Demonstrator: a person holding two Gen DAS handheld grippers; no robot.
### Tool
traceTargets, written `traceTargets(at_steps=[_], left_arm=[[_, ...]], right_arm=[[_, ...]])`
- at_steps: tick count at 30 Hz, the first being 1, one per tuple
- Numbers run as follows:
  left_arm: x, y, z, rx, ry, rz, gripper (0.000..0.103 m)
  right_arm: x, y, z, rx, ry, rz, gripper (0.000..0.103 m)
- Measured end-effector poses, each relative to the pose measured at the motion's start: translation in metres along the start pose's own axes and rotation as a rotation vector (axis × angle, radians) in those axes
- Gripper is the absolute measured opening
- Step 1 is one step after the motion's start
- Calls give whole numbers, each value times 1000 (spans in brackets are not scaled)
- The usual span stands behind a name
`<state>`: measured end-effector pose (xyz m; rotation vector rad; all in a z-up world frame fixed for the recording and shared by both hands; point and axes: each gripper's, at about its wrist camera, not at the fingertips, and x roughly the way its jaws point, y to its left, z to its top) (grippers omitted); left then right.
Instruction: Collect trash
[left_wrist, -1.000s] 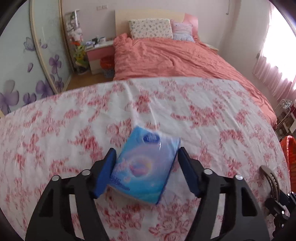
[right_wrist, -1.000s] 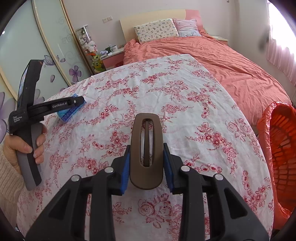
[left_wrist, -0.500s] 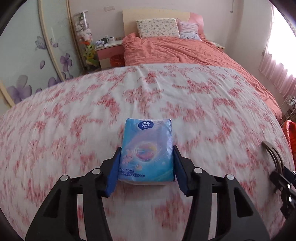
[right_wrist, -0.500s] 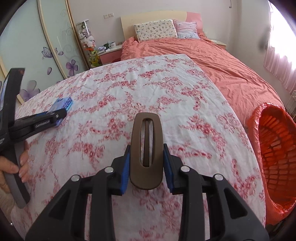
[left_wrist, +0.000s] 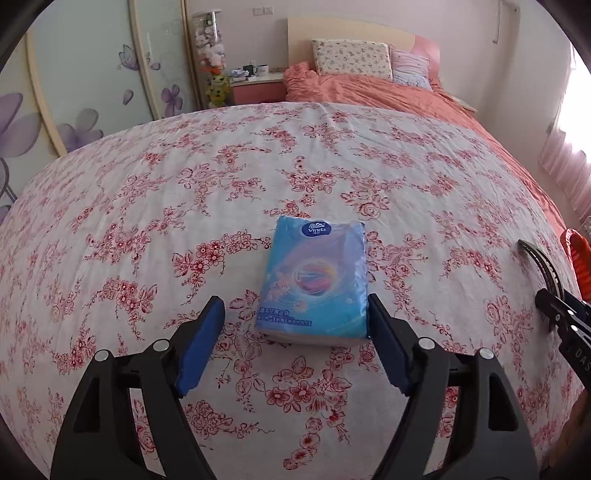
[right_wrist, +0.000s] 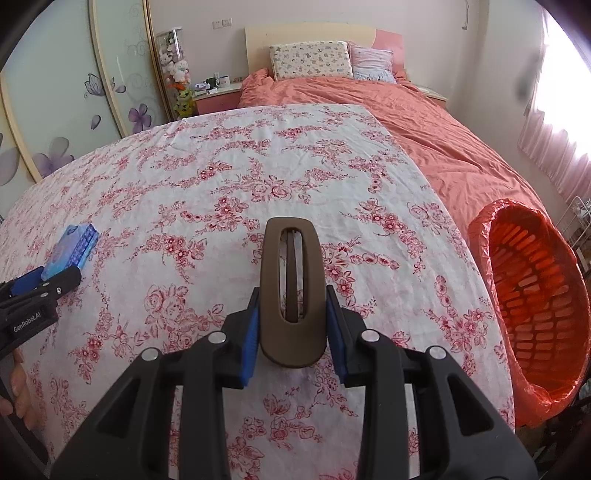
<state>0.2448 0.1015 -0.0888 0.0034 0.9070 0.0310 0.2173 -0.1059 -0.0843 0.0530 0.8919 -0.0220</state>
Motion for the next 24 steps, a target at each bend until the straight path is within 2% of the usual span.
traceTargets(at_steps=[4,8,10,13,24], left_arm=[[0,2,-2,-19,5,14,83],[1,6,-2,-42,7,29,85],[2,5,-3,-36,15,29,94],[2,3,-7,-16,28,6,101],[-1,4,-12,18,30,-15,101]], right_arm=[[-1,-2,0,10,0,13,34],[-1,-2,0,8,0,12,34],[-1,-3,0,5,1,10,35],[-1,-4,0,7,0,13,35],[-1,-5,0,16,-1,26,35]])
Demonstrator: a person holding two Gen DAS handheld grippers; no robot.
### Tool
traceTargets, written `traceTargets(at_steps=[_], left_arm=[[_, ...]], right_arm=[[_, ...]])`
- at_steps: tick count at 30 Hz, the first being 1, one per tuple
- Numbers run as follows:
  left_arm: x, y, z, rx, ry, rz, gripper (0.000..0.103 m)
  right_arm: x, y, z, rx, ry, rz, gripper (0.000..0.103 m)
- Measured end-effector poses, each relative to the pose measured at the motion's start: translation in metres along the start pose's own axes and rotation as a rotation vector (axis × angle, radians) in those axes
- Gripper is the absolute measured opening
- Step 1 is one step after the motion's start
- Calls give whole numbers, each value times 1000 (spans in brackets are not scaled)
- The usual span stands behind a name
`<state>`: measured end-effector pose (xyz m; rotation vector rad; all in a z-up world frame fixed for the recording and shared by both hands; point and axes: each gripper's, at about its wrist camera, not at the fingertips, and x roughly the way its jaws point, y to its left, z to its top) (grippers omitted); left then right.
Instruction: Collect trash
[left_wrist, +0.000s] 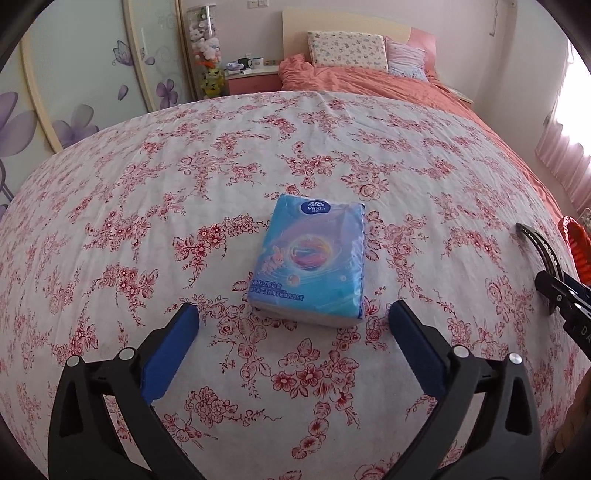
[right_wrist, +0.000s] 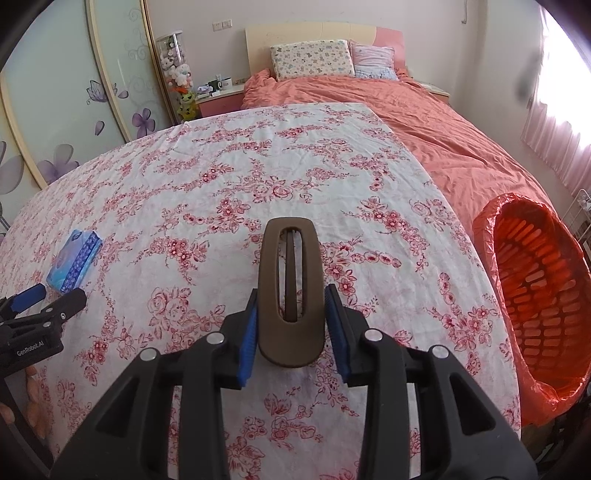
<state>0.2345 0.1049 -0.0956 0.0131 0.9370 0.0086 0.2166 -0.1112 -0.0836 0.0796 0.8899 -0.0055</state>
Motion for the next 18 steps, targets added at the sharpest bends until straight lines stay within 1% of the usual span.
traceTargets(at_steps=[3,5,6,8,9,11,13,14,15,16,18], left_arm=[[0,0,2,0,-4,-9,100],[-2,0,4,-12,-24,-25,90],[-3,-1,5,-10,-28,-23,82],[0,-5,10,7,-26,-21,78],[1,-7,12,20,-28,-13,75],[2,-10,15,33,-33,-22,70],[3,-10,17,37,-34,-24,61],[4,-10,19,38,-36,-26,58],[4,-10,19,39,-40,-29,54],[4,-11,19,42,-43,-30,53],[3,-12,18,49,-50,-29,53]], right_arm=[[0,0,0,-1,0,-1,35],[0,0,0,-1,0,-1,35],[0,0,0,-1,0,-1,36],[0,0,0,-1,0,-1,36],[0,0,0,0,0,0,36],[0,0,0,1,0,1,36],[0,0,0,-1,0,-1,36],[0,0,0,-1,0,-1,36],[0,0,0,-1,-1,-6,35],[0,0,0,0,-2,-11,32],[-1,-1,-1,1,-4,-4,32]])
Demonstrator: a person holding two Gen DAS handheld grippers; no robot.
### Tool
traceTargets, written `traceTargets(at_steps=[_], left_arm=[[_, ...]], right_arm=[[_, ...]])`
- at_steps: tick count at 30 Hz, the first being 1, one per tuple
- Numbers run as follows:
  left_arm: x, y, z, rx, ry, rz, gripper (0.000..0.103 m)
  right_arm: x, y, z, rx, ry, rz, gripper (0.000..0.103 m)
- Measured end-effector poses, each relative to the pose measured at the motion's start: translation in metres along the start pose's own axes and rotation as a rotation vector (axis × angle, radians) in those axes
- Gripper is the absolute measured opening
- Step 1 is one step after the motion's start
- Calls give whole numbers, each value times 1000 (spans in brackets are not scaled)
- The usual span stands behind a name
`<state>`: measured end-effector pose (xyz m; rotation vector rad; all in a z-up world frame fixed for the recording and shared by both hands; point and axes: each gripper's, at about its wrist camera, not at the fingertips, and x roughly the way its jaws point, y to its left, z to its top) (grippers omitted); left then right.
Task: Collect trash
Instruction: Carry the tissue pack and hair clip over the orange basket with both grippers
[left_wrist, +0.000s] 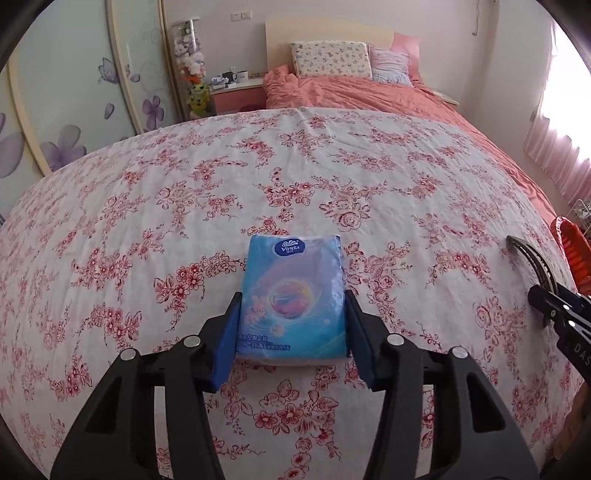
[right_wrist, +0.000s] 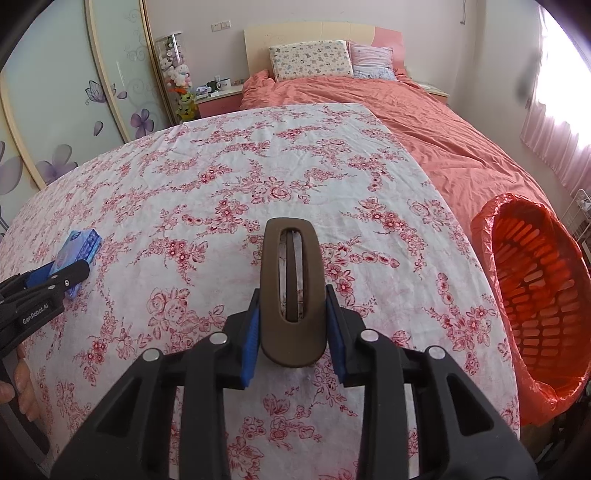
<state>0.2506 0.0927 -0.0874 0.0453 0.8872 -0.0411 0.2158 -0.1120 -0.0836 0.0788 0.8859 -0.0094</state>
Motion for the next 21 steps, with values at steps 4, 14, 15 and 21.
traceTargets(at_steps=[4,14,15,21], left_arm=[[-5,1,-3,-8,-3,0,52],[-33,-5,2,15,-46,21,52],[-37,-7,3,17,-51,18,52],[-60,-26,10,47,-91,0,52]], right_arm=[[-3,-4,-2,11,-4,18,31],[-49,-11,1,16,-94,33,31],[-54,-11,2,16,-102,35,31],[-94,-20,4,17,-173,33,31]])
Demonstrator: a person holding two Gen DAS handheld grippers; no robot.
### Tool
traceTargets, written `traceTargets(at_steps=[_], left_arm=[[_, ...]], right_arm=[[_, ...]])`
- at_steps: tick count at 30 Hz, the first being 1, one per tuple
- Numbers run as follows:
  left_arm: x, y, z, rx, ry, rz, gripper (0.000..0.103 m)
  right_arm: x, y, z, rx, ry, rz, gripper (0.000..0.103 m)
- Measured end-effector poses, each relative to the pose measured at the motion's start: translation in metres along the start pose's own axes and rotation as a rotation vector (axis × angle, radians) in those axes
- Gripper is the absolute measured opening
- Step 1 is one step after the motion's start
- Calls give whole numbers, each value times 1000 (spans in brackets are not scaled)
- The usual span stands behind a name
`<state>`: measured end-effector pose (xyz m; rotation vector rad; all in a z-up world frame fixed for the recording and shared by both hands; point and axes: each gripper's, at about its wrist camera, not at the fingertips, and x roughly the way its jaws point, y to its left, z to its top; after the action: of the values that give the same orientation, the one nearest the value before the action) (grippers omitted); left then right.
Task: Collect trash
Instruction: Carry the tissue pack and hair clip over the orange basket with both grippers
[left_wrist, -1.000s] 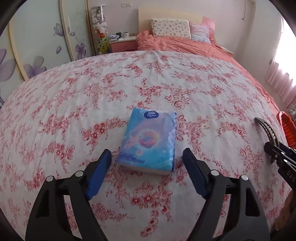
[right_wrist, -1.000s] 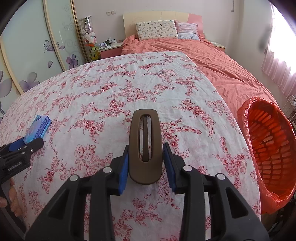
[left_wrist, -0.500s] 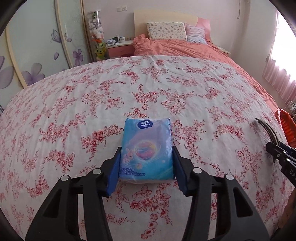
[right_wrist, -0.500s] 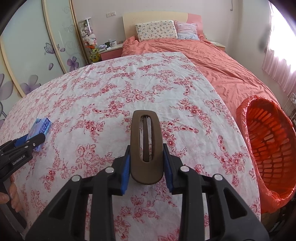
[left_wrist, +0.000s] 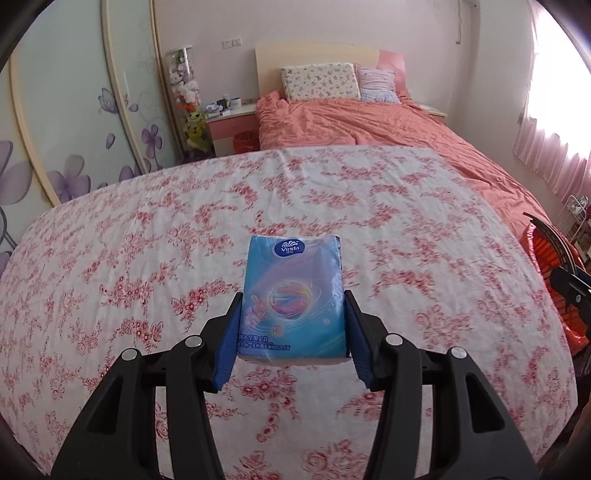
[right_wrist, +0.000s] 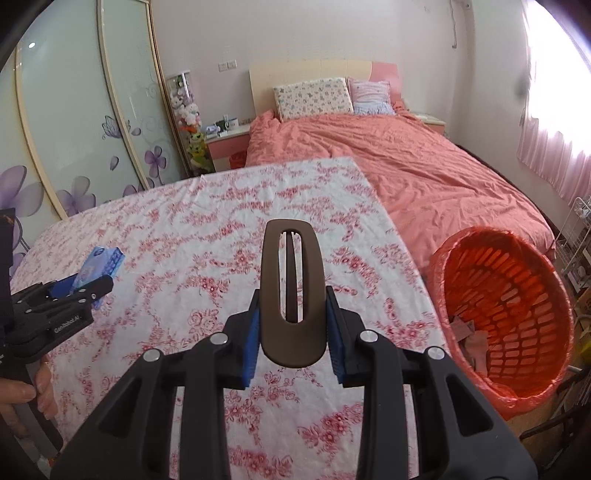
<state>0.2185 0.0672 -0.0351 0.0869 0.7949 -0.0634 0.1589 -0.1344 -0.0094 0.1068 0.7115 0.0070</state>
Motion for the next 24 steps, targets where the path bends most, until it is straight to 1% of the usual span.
traceTargets(at_steps=[6,9,13,18,24], left_arm=[[-22,-28,8,34,-38,-34,52],[-32,-44,11,49,-59,-67,52],[-46,-70,15,75,-83,-133,52],[-62,-107,16,127,-114,-213,52],[-69,-156,19,186,-130,-304,52]], right_arm=[[-37,-19,4,20,-59,-19,31],[-53,-34,5,38,-84,-32,31],[-72,-57,5,73,-110,-46,31],[-91,-88,3,104,-140,-87,31],[-97,-133,-4,163,-150,-136,31]])
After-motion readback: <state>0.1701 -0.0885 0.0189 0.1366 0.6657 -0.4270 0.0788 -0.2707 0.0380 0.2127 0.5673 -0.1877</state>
